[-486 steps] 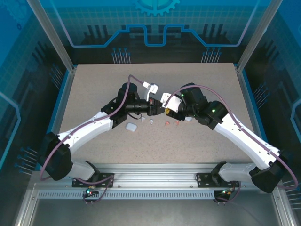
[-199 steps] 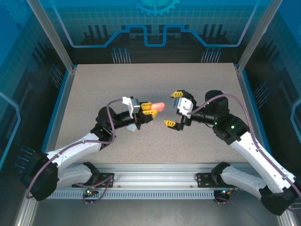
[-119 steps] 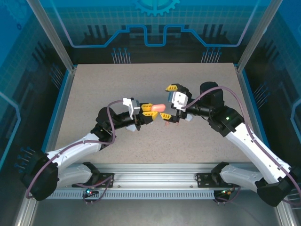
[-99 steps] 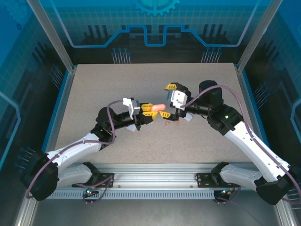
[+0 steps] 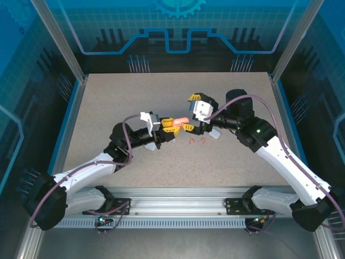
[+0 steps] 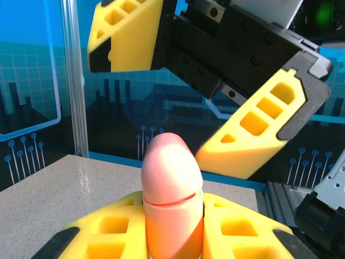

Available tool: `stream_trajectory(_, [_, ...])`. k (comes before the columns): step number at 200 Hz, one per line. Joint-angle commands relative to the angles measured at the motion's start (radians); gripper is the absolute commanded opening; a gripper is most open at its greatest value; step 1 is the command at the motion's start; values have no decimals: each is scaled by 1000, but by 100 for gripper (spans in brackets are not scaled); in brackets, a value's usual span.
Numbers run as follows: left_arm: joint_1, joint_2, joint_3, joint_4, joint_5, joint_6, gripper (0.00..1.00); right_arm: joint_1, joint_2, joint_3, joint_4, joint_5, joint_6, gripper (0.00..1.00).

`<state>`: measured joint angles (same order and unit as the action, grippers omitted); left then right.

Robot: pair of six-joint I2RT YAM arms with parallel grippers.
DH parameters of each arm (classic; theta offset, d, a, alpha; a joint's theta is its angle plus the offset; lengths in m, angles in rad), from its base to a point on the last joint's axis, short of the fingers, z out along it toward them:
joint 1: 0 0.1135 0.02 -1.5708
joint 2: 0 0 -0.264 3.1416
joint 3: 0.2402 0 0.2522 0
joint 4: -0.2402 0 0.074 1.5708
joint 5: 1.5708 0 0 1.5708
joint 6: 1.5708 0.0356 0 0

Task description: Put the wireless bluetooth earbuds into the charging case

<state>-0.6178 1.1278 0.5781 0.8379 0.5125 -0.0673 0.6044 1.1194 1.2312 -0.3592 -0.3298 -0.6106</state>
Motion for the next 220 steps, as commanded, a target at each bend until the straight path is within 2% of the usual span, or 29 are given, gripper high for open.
stream_trajectory(1, [-8,-31,-12,3,40,39,0,6,15,44,19,54,4,84])
stream_trajectory(45, [-9,-37,-17,-3,34,41,0,6,16,53,17,49,3,85])
stream_trajectory(86, [-10,-42,-26,-7,1,47,0,0,-21,38,14,-19,8,86])
stream_trajectory(108, [-9,-51,-35,-14,-15,56,0,-6,-52,24,19,-22,30,89])
stream_trajectory(119, [-9,-59,-39,-20,-22,62,0,-10,-67,17,18,-1,51,95])
stream_trajectory(127, [-10,-69,-44,-27,-29,67,0,-15,-77,10,24,27,80,100])
stream_trajectory(157, [-10,-112,-72,-34,-58,92,0,-69,-89,-3,0,98,222,100])
stream_trajectory(183, [-9,-170,-86,-89,-78,117,0,-142,-55,-19,-38,99,378,100])
stream_trajectory(198, [-9,-207,-88,-131,-88,133,0,-167,-18,-32,-64,184,525,100])
stream_trajectory(220, [-9,-256,-96,-191,-105,150,0,-208,62,-21,-163,255,657,100])
